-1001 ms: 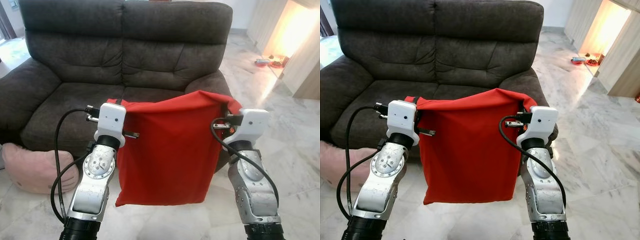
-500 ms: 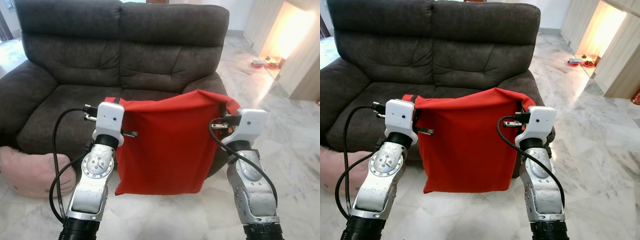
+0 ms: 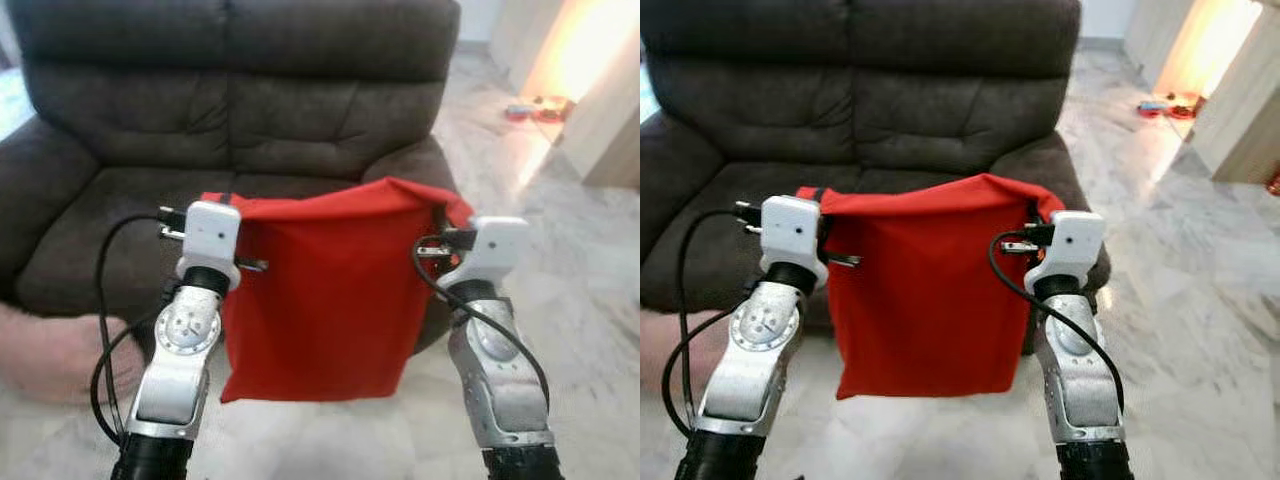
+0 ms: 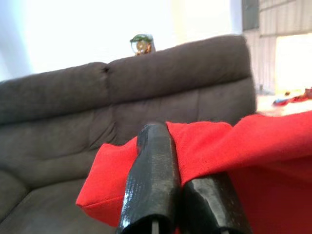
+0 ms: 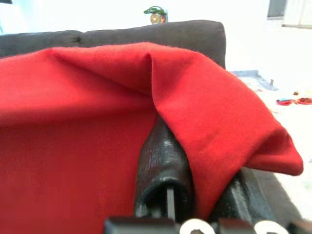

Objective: Move the pillow to the sofa from floor

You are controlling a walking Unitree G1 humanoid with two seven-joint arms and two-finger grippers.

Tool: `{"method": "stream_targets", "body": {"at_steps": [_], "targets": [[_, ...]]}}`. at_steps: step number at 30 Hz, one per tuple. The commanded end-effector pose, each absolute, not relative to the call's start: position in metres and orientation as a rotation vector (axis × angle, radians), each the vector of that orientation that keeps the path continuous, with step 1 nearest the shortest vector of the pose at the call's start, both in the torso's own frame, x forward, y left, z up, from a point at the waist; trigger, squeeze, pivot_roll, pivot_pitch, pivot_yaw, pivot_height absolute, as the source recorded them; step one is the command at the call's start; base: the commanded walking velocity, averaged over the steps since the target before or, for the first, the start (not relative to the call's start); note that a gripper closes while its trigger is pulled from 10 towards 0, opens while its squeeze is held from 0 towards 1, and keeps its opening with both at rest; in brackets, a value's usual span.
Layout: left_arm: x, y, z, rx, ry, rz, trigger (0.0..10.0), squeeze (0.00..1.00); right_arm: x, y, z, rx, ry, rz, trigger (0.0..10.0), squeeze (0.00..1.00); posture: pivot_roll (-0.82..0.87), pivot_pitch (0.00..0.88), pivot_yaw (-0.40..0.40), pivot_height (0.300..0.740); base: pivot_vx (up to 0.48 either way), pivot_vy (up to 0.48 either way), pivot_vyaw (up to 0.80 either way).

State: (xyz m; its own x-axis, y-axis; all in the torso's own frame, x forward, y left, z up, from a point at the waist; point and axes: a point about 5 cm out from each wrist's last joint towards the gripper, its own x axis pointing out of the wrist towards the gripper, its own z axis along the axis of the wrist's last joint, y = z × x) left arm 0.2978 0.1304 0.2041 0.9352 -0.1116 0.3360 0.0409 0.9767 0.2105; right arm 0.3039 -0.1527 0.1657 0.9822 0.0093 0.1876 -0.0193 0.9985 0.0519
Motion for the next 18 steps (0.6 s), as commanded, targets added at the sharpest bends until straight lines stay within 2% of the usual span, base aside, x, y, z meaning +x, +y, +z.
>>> {"method": "stream_targets", "body": {"at_steps": [1,18], "targets": [[0.2926,0.1273,0.2290,0.204,-0.478,-0.080,10.0,0.00,0.3041,-0.1541,0.1869,0.051,-0.284,0.007,10.0,0.00,0.06,0.020,-0.054,0.740,0.322,0.000,0.00],[0.2931,0.1270,0.2269,0.202,-0.471,-0.079,10.0,0.00,0.3040,-0.1538,0.1875,0.052,-0.285,0.010,10.0,0.00,0.06,0.017,-0.055,0.740,0.323,0.000,0.00]]}}
